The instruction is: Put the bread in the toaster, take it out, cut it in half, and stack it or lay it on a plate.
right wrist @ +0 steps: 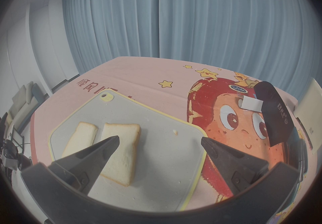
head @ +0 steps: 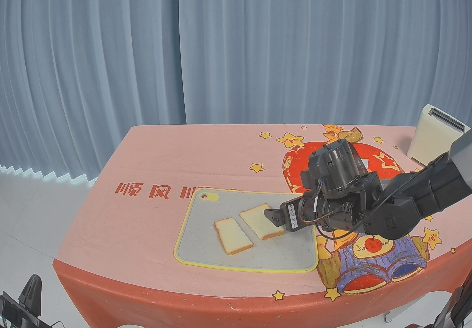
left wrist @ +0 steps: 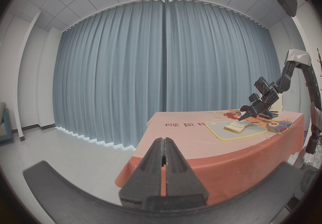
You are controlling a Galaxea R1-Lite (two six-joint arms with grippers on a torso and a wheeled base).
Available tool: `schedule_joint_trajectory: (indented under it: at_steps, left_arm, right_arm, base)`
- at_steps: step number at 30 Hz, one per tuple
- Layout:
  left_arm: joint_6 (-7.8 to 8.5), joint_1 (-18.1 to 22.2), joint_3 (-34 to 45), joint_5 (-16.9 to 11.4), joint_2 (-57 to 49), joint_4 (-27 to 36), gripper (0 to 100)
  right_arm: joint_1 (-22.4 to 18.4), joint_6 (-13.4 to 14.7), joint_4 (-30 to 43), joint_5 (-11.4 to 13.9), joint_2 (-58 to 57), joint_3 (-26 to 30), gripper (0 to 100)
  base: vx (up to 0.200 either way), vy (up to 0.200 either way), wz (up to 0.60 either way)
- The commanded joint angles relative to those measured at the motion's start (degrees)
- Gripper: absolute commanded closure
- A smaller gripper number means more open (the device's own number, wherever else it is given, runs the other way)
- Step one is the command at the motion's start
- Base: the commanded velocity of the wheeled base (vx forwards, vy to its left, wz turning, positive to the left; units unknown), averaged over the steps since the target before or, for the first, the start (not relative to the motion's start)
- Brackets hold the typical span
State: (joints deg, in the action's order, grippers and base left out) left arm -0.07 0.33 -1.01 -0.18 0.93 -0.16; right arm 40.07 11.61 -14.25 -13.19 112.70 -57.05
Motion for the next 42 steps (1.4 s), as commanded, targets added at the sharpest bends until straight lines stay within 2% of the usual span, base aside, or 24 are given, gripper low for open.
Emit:
schedule_joint_trajectory:
  at_steps: [1,31,32,42]
  left_arm:
    - [-0.01,0.02,1.01,0.01,-0.31,-0.02,100]
    - [-0.01,0.02,1.01,0.01,-0.31,-0.02,100]
    - [-0.01,0.02,1.01,0.01,-0.31,-0.02,100]
    - [-0.01,0.02,1.01,0.01,-0.31,-0.02,100]
  right_arm:
    - [0.1,0.0,0.36,-0.34,0.68,-0.43,0]
    - [0.62,-0.36,0.36,-1.93,3.58,-0.52,0]
    - [0.71,-0.36,0.36,-2.01,3.58,-0.52,100]
    - [2.03,-0.18,0.01,-2.1,2.96,0.01,100]
  base:
    - [0.0,0.0,0.0]
    - [0.0,0.0,0.0]
    - [0.0,0.0,0.0]
    - [0.0,0.0,0.0]
